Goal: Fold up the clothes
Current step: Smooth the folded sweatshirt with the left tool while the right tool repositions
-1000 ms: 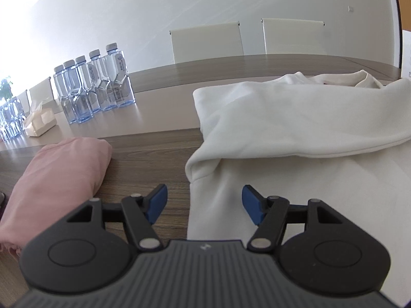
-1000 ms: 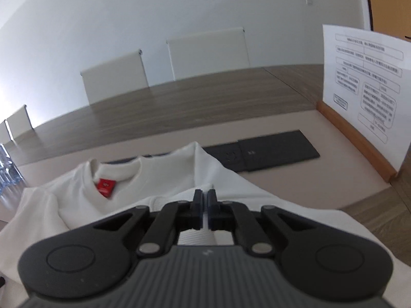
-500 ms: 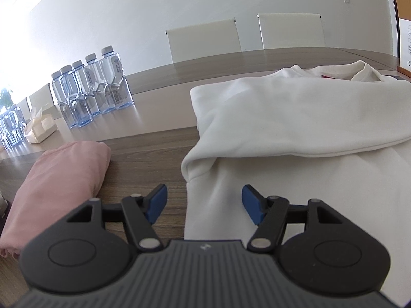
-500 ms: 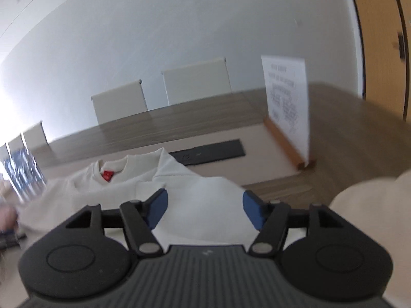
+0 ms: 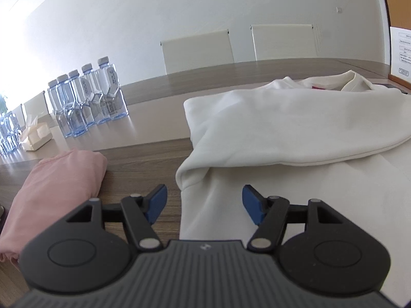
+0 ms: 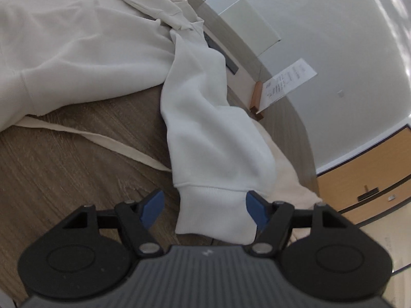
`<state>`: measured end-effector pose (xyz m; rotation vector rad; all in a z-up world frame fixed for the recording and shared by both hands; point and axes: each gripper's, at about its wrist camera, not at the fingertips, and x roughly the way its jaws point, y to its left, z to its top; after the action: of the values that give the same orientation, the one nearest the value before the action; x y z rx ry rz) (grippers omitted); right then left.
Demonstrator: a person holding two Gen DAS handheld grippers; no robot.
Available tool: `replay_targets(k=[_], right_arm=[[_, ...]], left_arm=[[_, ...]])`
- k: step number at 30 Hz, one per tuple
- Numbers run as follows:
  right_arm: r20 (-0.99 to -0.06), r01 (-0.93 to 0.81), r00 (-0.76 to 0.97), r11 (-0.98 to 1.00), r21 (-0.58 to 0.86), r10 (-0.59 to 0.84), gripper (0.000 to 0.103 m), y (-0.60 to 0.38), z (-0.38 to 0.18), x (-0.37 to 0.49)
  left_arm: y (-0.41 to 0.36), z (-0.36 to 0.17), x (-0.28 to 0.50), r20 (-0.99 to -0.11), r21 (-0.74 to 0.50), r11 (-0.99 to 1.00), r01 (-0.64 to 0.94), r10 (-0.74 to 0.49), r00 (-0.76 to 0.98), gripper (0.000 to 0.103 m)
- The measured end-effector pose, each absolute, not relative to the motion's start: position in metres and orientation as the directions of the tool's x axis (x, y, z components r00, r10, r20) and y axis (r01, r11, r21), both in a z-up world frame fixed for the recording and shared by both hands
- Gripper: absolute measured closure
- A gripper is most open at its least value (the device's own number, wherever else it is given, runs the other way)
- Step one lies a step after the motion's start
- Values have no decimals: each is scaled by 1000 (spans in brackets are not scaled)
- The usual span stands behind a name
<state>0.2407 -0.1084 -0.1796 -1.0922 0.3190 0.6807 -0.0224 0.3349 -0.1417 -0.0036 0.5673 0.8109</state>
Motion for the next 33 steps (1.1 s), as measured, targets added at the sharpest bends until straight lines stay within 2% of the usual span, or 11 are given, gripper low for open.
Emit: replay_targets(k=[5, 7, 8, 13, 16, 18, 22, 25, 27, 30, 33], right_arm=[[-538, -621, 784, 378, -687, 311, 33, -78, -203, 262], [-581, -647, 761, 407, -645, 288, 75, -70, -205, 282], [-621, -683, 724, 433, -588, 300, 89, -67, -197, 290], [-645, -793, 530, 591, -147, 550, 103, -73, -87, 323], [-521, -735, 547, 674, 76, 656, 103, -78, 1, 350], [-444, -683, 619, 723, 104, 648, 103, -74, 53, 360], [-353, -640, 747, 753, -154, 563, 96, -39, 101, 338], [-426, -677, 732, 638, -367, 532, 67, -1, 58, 307], [-502, -704, 710, 521, -483, 494, 59, 21, 8, 287], [-633, -746, 665, 317, -585, 396, 57, 39, -86, 267], [-680, -731, 679, 165, -662, 277, 56, 42, -159, 259]], left_arm=[[311, -134, -24, -407, 282, 698, -658, 708, 577, 36], [301, -130, -28, -400, 274, 712, -646, 695, 597, 36], [297, -128, -32, -396, 262, 724, -638, 683, 614, 36], [287, -118, -48, -375, 140, 779, -611, 613, 695, 30], [288, -116, -50, -374, 67, 792, -606, 583, 721, 30], [288, -116, -49, -364, 54, 790, -611, 585, 724, 30], [284, -122, -45, -374, 52, 788, -614, 585, 720, 30], [278, -126, -42, -374, 88, 791, -605, 589, 716, 30], [273, -127, -41, -370, 109, 795, -597, 590, 718, 30], [266, -128, -40, -363, 141, 799, -585, 591, 720, 30], [262, -129, -39, -369, 148, 806, -573, 583, 724, 30]])
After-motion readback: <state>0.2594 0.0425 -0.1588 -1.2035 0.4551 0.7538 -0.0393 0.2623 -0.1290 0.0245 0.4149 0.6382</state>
